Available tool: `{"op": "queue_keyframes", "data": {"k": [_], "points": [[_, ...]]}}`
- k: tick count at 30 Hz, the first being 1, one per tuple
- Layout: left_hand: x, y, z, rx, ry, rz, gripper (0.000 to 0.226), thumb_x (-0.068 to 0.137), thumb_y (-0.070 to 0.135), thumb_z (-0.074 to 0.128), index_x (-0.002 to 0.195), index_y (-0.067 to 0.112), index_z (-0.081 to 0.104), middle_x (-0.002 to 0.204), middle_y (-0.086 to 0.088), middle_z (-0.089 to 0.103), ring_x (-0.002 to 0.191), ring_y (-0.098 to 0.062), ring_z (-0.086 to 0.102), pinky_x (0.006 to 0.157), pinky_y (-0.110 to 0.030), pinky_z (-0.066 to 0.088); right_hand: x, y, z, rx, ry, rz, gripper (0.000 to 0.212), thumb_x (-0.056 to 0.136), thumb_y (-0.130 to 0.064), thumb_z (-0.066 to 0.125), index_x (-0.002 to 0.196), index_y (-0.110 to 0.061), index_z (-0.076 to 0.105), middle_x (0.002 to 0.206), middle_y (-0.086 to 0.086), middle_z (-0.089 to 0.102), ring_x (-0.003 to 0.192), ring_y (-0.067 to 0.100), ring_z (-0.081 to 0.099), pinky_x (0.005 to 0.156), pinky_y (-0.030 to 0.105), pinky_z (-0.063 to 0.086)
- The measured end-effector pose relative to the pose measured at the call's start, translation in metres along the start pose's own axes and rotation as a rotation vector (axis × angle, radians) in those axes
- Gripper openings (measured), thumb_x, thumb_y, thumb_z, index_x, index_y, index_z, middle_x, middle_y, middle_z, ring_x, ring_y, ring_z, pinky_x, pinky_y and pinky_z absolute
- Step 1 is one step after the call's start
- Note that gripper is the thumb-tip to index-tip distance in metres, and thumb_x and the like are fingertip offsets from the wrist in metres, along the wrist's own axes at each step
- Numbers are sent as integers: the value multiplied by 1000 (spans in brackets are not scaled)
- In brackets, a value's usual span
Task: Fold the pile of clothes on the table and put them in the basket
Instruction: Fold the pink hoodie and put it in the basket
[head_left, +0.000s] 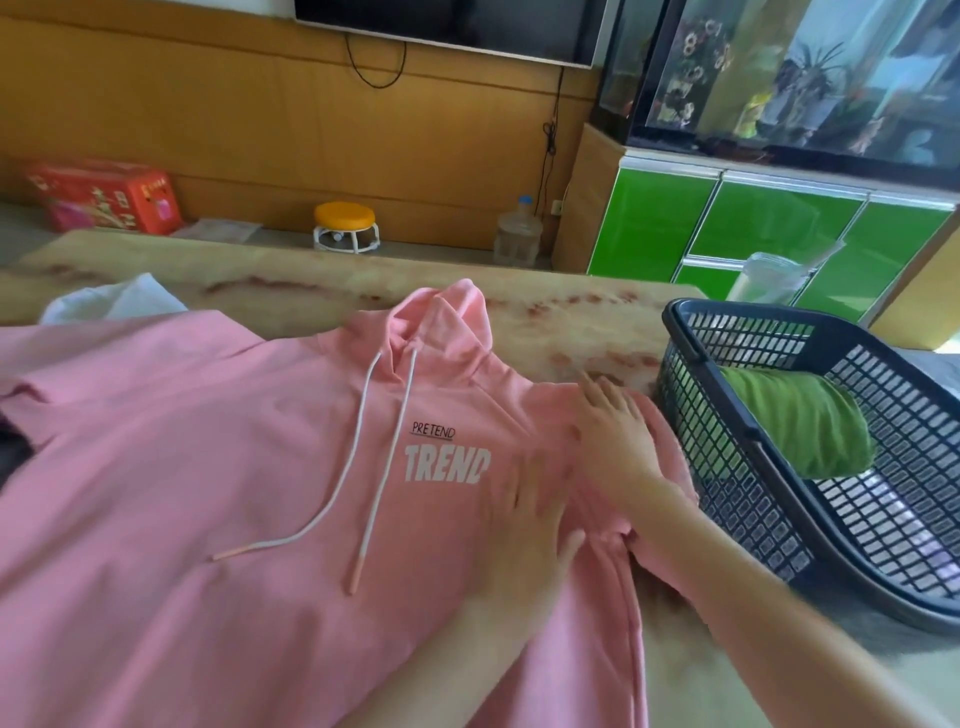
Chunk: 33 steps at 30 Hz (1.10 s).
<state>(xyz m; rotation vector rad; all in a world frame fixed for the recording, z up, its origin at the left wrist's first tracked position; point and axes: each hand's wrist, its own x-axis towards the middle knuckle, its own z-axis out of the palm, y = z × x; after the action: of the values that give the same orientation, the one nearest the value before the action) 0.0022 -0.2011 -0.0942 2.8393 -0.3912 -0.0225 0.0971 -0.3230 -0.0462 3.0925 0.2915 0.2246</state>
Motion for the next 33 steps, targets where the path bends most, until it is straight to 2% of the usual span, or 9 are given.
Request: {"op": "queue_keyframes", "data": {"k": [4, 8, 11, 14, 18, 22, 26, 30, 33], "points": [[1, -31, -5, 44, -167, 24, 63, 96, 53, 24, 150, 25, 11, 159, 3, 4, 146, -18, -1, 112, -56, 5, -28, -14, 29, -6, -354, -58, 53, 102, -40, 23, 151, -24, 11, 159, 3, 11, 145, 25, 9, 115, 40, 5], [8, -57, -13, -15, 0, -17, 56, 96, 46, 24, 147, 22, 25, 156, 0, 19, 144, -18, 13, 116, -40, 10, -9, -15, 14, 106, -314, -69, 46, 101, -32, 29, 146, -23, 33, 154, 2, 29, 138, 24, 30, 113, 39, 21], [13, -82, -18, 101, 237, -99, 59, 95, 46, 33, 147, 21, 28, 157, -11, 15, 144, -30, 15, 114, -50, 12, 1, -29, 13, 185, -257, -147, 49, 101, -30, 32, 149, -23, 23, 158, 2, 12, 143, 25, 20, 115, 39, 19], [21, -107, -18, 30, -11, -190, 68, 95, 57, 26, 151, 24, 3, 159, -3, -6, 146, -22, -8, 116, -47, -2, 9, -52, 22, 226, -324, -212, 53, 103, -36, 25, 151, -28, 3, 159, -1, -6, 146, 23, -5, 117, 40, 4], [28, -121, -16, 72, -8, -178, 81, 83, 70, 7, 150, 26, 10, 158, 8, 5, 146, -17, 1, 115, -45, 1, 14, -71, 49, 213, -428, -170, 54, 102, -44, 18, 150, -31, -2, 158, -3, -11, 145, 19, -13, 117, 38, -2], [38, -129, -42, -5, 452, 76, 35, 87, 34, 39, 104, 19, 66, 111, 2, 63, 108, -23, 58, 92, -27, 33, 29, -70, 32, 290, -374, -156, 41, 101, -37, 29, 137, -22, 45, 143, 2, 44, 134, 24, 36, 107, 36, 31], [38, -165, -63, 24, 363, -147, 74, 79, 62, 12, 143, 32, 35, 152, -1, 30, 143, -26, 19, 111, -52, 15, 50, -71, 3, 577, -206, -28, 26, 96, -23, 43, 76, -31, 58, 79, -3, 61, 80, 21, 59, 64, 28, 42], [27, -187, -41, 42, 42, -175, 83, 64, 84, -11, 139, 50, -21, 158, 0, -11, 144, -25, -14, 111, -60, -5, 99, -81, -4, 693, -103, 90, 30, 96, -28, 48, 121, -18, 62, 123, 7, 62, 107, 25, 59, 83, 31, 44], [20, -192, -22, 150, 80, -143, 77, 76, 77, -5, 145, 43, -8, 158, -4, 9, 146, -27, 2, 108, -58, -4, 143, -94, -8, 719, -99, 168, 44, 96, -30, 48, 136, -11, 48, 133, 10, 55, 114, 26, 55, 85, 30, 43]]}}
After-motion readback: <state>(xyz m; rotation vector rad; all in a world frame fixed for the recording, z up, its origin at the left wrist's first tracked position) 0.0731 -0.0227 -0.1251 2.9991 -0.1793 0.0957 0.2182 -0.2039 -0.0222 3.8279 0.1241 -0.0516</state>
